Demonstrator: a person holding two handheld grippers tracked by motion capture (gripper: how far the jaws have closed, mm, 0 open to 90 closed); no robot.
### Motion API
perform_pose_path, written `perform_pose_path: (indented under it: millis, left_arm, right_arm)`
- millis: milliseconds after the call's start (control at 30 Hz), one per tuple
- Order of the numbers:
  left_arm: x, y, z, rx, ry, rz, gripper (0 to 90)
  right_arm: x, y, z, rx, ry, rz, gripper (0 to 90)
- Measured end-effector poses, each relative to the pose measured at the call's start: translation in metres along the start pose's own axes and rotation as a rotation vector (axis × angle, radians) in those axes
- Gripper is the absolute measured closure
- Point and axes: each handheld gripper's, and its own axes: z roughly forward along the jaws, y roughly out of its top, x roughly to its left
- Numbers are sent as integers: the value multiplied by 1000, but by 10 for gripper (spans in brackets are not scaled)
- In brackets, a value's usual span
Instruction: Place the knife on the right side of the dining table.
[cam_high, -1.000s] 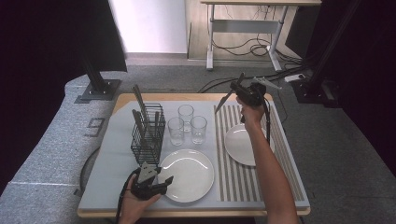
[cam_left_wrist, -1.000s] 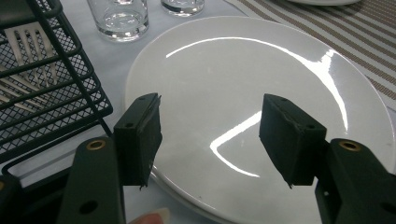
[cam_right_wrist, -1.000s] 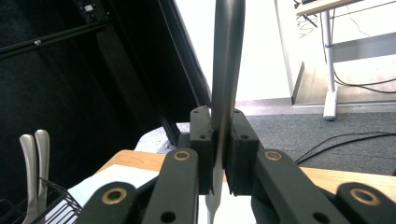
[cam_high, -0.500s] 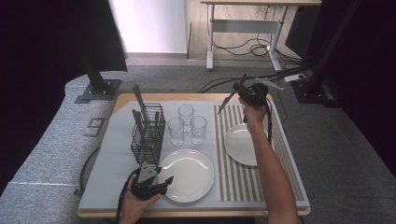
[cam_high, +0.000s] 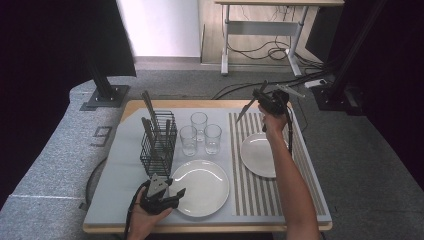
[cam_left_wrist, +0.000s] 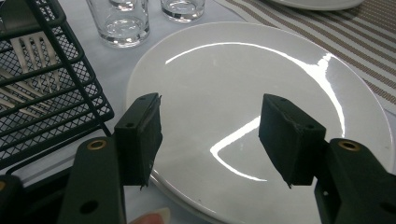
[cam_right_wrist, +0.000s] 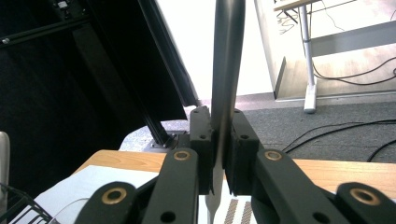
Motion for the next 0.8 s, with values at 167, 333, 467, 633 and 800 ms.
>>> perform_pose_path:
  millis: [167,333,467,633,800]
  left_arm:
    - [0,0,0,-1,0,-1,392]
    - [1,0,0,0,1,-2,392]
    - [1,-1,0,0,1,-5,392]
    - [1,-1,1,4,-1,-2,392]
    - [1,-1,0,2,-1,-4,392]
  right_arm:
    - [-2,-2,2,7,-7,-2,830]
    - [-4,-5,6,11,-12,-2,830]
    - [-5,-7,8,13,-16,0,830]
    - [-7,-10,12,16,-24,9,830]
    - [-8,-14,14,19,-22,12,830]
